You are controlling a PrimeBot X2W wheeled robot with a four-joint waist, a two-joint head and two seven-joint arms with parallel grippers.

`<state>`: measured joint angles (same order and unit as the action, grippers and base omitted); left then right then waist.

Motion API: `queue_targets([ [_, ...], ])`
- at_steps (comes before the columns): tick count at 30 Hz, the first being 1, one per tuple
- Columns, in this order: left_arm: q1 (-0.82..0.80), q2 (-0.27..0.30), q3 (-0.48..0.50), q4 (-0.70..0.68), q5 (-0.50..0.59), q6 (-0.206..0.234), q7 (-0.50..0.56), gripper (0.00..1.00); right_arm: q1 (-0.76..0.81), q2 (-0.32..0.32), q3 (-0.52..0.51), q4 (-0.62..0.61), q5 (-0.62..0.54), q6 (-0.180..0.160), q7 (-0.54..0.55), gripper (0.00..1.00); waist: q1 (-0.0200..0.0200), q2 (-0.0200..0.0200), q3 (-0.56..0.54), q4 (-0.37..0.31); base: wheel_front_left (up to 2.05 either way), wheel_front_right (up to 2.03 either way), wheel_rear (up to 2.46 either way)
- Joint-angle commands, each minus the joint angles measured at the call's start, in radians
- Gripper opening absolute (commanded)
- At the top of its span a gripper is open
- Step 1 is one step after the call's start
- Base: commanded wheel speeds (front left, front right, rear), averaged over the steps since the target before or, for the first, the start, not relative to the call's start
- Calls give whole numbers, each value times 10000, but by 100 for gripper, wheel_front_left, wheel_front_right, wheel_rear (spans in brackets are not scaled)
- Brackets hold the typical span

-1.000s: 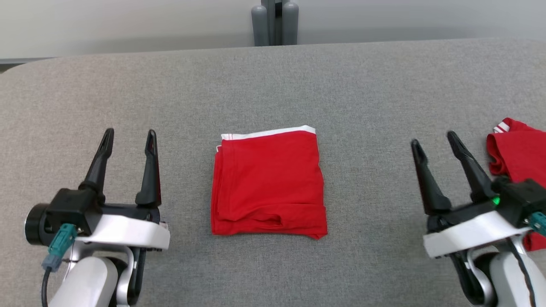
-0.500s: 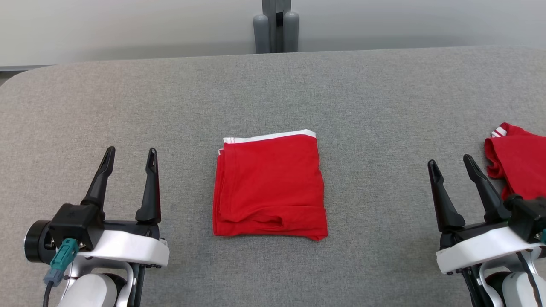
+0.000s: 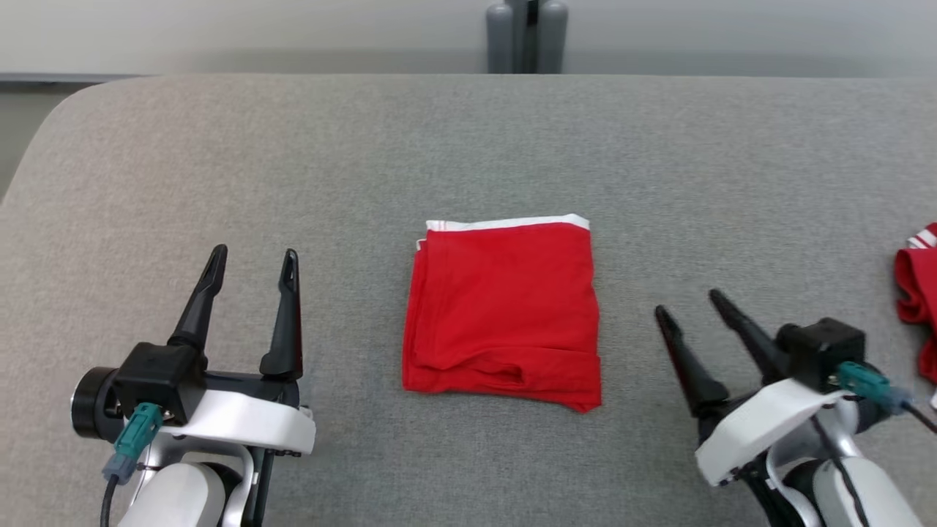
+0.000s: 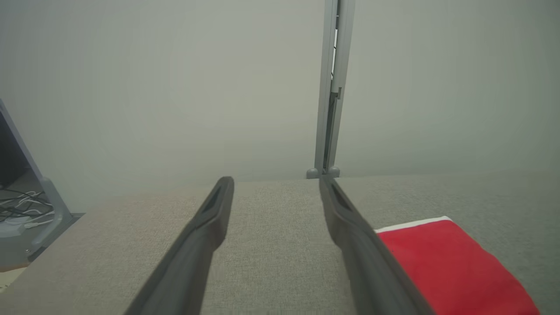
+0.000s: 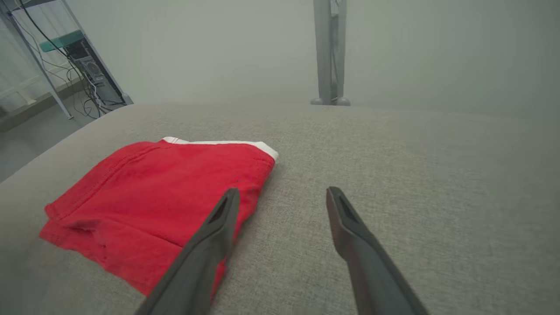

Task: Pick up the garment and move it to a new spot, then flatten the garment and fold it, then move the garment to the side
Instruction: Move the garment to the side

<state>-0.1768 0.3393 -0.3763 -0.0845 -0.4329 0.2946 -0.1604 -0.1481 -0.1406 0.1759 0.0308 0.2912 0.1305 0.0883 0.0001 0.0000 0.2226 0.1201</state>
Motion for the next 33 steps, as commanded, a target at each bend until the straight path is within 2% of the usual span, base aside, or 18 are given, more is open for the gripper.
queue_targets([
  [1,-222,-7,-25,78,-8,-42,-76,100,-119,-117,232,135,120,6,118,100,-1,0,173,243,0,0,0],
  [7,-347,-229,-177,433,-94,-187,-271,100,-586,-12,1090,1101,563,6,160,100,-1,0,447,604,0,0,0],
  [14,-513,-270,-147,733,-187,-274,-438,100,-993,169,1830,2341,901,6,-30,100,-1,0,630,648,0,0,0],
  [19,-644,-247,-139,851,-201,-299,-491,100,-783,241,2607,2670,1311,6,23,100,-1,0,691,524,0,0,0],
  [24,-693,-224,-137,904,-212,-328,-515,100,-769,272,2818,2704,1566,4,-174,100,-1,0,746,363,0,0,0],
  [25,-733,-222,-141,905,-217,-341,-525,100,-802,288,2820,2728,1608,6,-232,65,-1,0,751,321,0,0,0],
  [26,-761,-211,-151,914,-221,-357,-533,100,-842,303,2827,2776,1643,4,-235,38,-1,0,759,281,0,0,0],
  [27,-785,-209,-162,932,-223,-373,-536,100,-895,322,2792,2795,1722,4,-312,0,-1,0,764,246,0,0,0],
  [33,-847,-183,-226,963,-193,-398,-529,100,-1191,76,2541,2660,1864,2,-414,0,-1,0,805,-29,0,0,0],
])
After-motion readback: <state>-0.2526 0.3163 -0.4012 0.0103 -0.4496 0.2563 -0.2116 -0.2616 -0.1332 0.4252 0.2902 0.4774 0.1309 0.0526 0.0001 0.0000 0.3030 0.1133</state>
